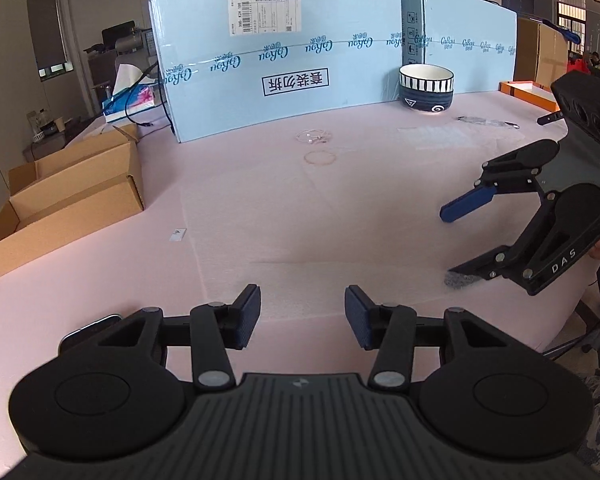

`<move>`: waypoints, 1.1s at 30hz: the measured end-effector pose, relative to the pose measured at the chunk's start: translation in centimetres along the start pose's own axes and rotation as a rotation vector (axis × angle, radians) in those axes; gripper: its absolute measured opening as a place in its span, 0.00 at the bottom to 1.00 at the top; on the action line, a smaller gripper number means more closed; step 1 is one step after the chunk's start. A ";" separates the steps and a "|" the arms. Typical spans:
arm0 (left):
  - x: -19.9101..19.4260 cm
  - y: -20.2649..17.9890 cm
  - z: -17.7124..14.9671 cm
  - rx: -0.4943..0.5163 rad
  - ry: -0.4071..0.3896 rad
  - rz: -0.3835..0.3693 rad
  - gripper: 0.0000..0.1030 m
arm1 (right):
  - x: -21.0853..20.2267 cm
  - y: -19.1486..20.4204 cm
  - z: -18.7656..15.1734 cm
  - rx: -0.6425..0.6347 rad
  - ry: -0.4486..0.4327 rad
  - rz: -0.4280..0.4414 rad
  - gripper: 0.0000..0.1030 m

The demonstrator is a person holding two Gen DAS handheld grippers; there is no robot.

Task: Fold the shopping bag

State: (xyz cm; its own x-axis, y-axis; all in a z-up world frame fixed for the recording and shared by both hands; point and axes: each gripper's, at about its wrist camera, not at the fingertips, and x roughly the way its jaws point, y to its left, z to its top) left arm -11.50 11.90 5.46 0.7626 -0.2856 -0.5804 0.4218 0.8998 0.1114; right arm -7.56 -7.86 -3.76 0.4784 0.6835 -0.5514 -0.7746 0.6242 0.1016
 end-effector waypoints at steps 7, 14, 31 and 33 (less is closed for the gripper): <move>2.3 -0.5 3.1 0.034 -0.059 -0.097 0.43 | -0.1 3.4 0.0 -0.059 0.018 0.140 0.76; 8.6 -3.3 3.3 0.083 0.041 -0.189 0.43 | -1.0 4.1 -0.6 -0.015 -0.004 0.252 0.76; 0.5 0.7 -3.1 -0.043 0.070 0.022 0.48 | -8.5 -2.3 -3.3 0.356 -0.237 0.115 0.77; 0.0 0.1 -2.0 -0.023 0.013 0.010 0.49 | -12.0 -4.0 -4.9 0.434 -0.302 -0.010 0.77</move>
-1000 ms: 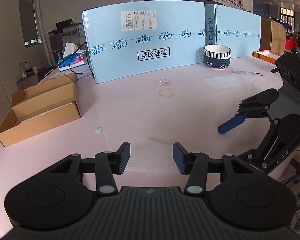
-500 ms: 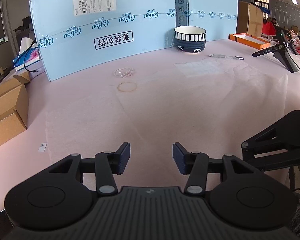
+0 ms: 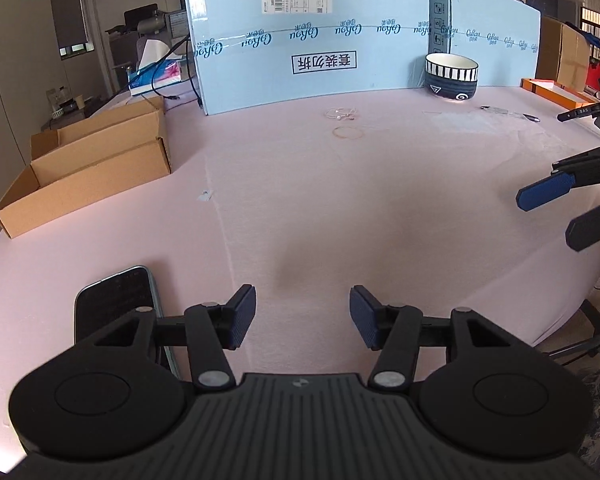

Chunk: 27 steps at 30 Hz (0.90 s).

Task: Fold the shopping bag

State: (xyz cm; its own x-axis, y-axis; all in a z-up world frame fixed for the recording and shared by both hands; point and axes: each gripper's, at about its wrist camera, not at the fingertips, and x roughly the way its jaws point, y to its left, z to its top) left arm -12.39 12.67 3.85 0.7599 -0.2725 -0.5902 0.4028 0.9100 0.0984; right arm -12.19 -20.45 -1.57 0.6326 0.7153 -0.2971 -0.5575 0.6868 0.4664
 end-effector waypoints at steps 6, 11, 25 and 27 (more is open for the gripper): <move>2.6 -2.9 3.7 0.051 -0.092 -0.110 0.54 | -12.0 -5.5 -1.0 0.086 -0.197 -0.469 0.78; 7.6 -7.7 6.4 0.099 -0.074 -0.248 0.54 | -17.3 -9.3 -3.5 0.027 -0.234 -0.663 0.78; 14.9 -16.3 9.2 0.171 0.016 -0.367 0.54 | -16.8 -15.9 -6.3 -0.095 -0.064 -0.460 0.78; 15.2 -16.2 9.2 0.165 0.028 -0.342 0.54 | -16.0 -16.2 -6.0 -0.132 -0.048 -0.440 0.78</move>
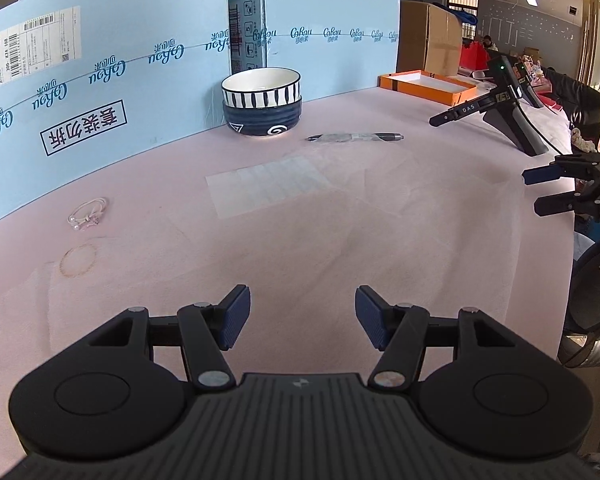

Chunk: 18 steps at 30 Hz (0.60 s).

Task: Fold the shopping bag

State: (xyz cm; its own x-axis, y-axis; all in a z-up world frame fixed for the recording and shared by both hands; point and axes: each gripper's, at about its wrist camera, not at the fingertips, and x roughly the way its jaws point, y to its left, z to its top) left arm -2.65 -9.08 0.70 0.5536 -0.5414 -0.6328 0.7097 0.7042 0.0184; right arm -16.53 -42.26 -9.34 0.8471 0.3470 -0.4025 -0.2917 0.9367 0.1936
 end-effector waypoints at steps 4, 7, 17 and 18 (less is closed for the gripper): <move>0.1 0.4 0.2 -0.015 0.009 0.031 0.54 | 1.7 0.5 0.7 -0.012 0.063 -0.061 0.70; 0.2 0.7 0.3 -0.022 0.014 0.050 0.55 | 1.5 0.9 1.2 0.029 0.062 -0.023 0.45; 1.2 0.3 0.6 -0.014 0.028 0.040 0.55 | -0.2 1.2 2.1 0.256 0.044 0.009 0.03; 1.1 0.2 0.6 -0.007 0.029 0.041 0.55 | -0.9 1.1 2.2 0.286 0.027 0.018 0.03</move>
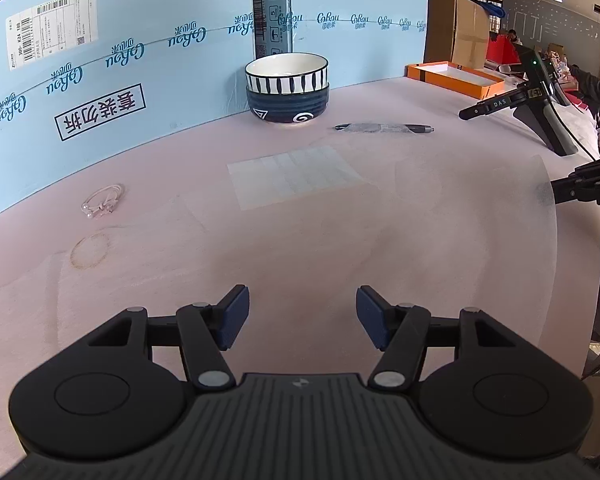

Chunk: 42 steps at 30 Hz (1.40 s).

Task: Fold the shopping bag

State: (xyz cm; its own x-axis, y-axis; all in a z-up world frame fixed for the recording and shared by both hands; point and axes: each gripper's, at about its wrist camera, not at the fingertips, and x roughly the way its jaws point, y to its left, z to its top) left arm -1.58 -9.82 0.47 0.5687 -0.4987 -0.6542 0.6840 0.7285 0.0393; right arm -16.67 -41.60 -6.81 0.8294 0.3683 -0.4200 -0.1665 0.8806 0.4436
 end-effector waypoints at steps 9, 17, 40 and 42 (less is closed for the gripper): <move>-0.2 0.2 -0.4 0.011 -0.004 0.014 0.58 | -4.5 0.0 -0.9 0.168 -0.112 0.023 0.03; -0.5 0.6 -1.1 0.006 0.002 0.019 0.59 | -5.9 -1.2 -3.6 0.204 -0.115 -0.210 0.10; -1.4 1.3 -2.6 -0.025 -0.021 0.012 0.62 | -0.6 2.0 -4.2 0.017 0.022 -0.376 0.27; -1.5 1.4 -2.8 -0.031 -0.027 0.006 0.62 | -0.4 2.7 -4.4 -0.013 0.010 -0.409 0.27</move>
State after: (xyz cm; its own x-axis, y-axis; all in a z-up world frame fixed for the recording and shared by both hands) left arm -2.75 -6.75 -0.67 0.5853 -0.5061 -0.6335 0.6659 0.7458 0.0193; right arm -19.78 -38.04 -8.97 0.8233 -0.0102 -0.5675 0.1694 0.9587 0.2284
